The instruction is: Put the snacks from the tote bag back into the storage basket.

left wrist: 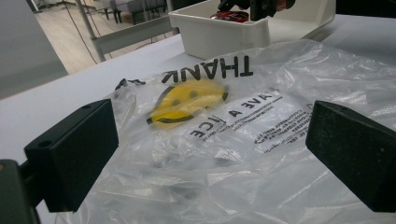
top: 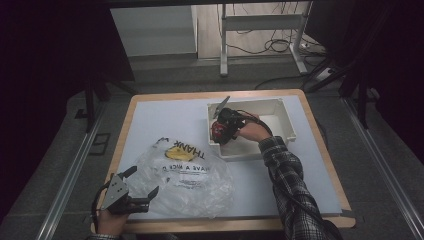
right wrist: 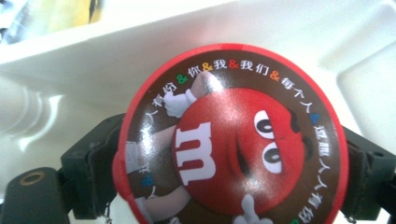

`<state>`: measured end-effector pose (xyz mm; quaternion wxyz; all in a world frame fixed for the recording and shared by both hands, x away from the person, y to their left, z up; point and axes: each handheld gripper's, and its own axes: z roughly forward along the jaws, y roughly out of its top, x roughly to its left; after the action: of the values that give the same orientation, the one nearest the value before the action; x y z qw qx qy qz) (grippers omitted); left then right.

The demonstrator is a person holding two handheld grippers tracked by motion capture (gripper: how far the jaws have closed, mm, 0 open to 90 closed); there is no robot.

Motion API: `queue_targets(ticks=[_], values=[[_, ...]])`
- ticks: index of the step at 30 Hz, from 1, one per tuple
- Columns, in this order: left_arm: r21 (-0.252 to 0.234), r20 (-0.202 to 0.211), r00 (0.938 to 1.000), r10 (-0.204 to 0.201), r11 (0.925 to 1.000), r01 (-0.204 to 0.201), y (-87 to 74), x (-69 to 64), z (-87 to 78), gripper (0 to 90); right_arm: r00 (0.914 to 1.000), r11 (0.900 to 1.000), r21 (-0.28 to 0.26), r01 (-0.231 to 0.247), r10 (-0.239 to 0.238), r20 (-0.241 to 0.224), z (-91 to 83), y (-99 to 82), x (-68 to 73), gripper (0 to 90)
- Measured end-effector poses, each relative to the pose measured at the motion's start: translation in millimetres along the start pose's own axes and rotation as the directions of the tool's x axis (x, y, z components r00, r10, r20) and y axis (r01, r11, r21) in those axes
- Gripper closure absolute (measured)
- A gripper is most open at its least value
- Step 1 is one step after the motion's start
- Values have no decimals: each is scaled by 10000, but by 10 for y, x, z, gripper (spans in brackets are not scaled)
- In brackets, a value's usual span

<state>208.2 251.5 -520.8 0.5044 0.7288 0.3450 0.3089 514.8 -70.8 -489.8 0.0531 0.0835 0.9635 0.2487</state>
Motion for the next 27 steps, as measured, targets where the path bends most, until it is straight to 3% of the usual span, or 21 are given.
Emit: queue_targets(ticks=[17, 27], values=[[23, -2, 10000, 21, 10000, -21, 1, -6, 5, 23, 9989, 9992, -375, 146, -129, 440, -156, -10, 77, 82], [34, -1, 10000, 33, 10000, -33, 1, -8, 9, 23, 9991, 9977, -647, 176, -151, 390, -232, -23, 123, 60]])
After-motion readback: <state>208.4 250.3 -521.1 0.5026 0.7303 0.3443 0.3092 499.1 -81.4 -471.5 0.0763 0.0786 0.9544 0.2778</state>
